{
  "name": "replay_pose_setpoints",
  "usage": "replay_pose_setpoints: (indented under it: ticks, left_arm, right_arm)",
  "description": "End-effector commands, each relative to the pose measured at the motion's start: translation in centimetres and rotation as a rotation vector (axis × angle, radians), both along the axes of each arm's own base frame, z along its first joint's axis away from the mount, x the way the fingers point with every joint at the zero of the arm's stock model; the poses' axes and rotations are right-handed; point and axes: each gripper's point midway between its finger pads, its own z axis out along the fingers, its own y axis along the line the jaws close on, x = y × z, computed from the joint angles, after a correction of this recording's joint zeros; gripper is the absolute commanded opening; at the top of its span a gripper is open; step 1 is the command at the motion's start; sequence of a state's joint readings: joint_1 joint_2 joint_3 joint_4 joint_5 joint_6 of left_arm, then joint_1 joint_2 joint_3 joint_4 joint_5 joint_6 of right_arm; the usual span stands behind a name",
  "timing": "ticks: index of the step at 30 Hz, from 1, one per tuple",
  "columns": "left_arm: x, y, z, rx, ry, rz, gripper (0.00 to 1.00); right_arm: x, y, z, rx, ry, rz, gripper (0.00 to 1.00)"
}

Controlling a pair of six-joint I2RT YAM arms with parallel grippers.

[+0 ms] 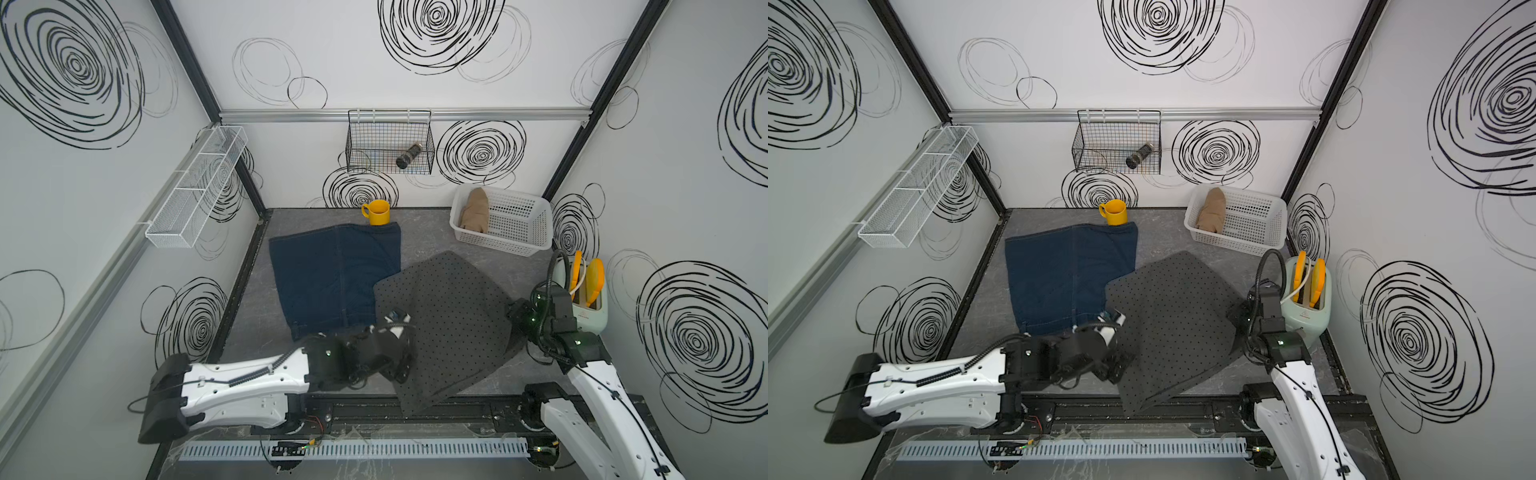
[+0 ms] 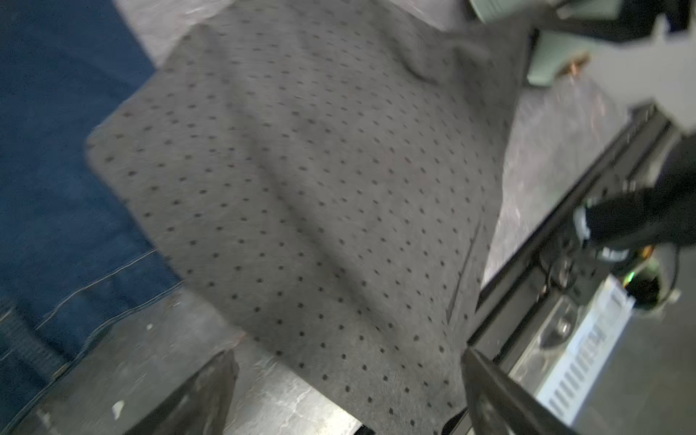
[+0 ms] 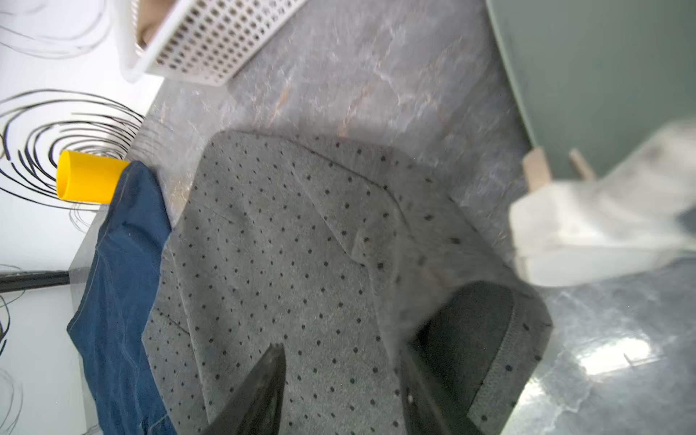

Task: Roll up the skirts
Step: Flatten out the skirt at the center of the board.

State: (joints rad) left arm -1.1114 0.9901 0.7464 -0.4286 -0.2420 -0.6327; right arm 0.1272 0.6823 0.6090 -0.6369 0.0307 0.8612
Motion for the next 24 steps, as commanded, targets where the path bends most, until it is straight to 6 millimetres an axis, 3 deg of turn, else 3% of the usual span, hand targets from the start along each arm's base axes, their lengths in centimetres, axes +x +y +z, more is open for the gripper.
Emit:
replay_pose_setpoints:
  ticks: [1, 3, 5, 7, 10, 14, 16, 21, 24]
  left_arm:
    - [3.0, 2.2, 0.7, -0.171, 0.188, 0.162, 0.97]
    - [6.4, 5.4, -0.9, -0.169, 0.261, 0.308, 0.96]
    - [8.9, 7.3, -2.7, -0.162, 0.325, 0.389, 0.98]
    - [10.6, 7.9, -4.8, -0.143, 0.404, 0.433, 0.99]
    - [12.8, 7.0, -6.8, -0.115, 0.455, 0.441, 0.97]
    - [15.1, 5.2, -9.0, -0.098, 0.484, 0.431, 0.97]
    - [16.0, 4.8, -10.6, -0.104, 0.523, 0.428, 0.95]
    - [17.8, 2.7, -11.5, -0.165, 0.551, 0.366, 0.85]
    - [18.8, 2.6, -12.7, -0.157, 0.573, 0.404, 0.69]
  right_arm:
    - [1.5, -0.2, 2.7, -0.051, -0.061, 0.028, 0.52]
    - [2.8, 2.9, 2.6, 0.0, -0.047, 0.17, 0.51]
    - [3.2, 6.1, 1.6, 0.007, 0.027, 0.295, 0.51]
    - [2.9, 9.3, 0.4, -0.046, 0.102, 0.406, 0.53]
    - [2.4, 12.7, -1.7, -0.09, 0.171, 0.533, 0.54]
    - [3.0, 13.7, -3.7, -0.099, 0.207, 0.579, 0.54]
    - [3.6, 13.7, -3.5, -0.108, 0.183, 0.582, 0.54]
    - [4.6, 14.7, -2.9, -0.094, 0.109, 0.622, 0.54]
    - [5.1, 15.4, -3.1, -0.079, 0.084, 0.644, 0.53]
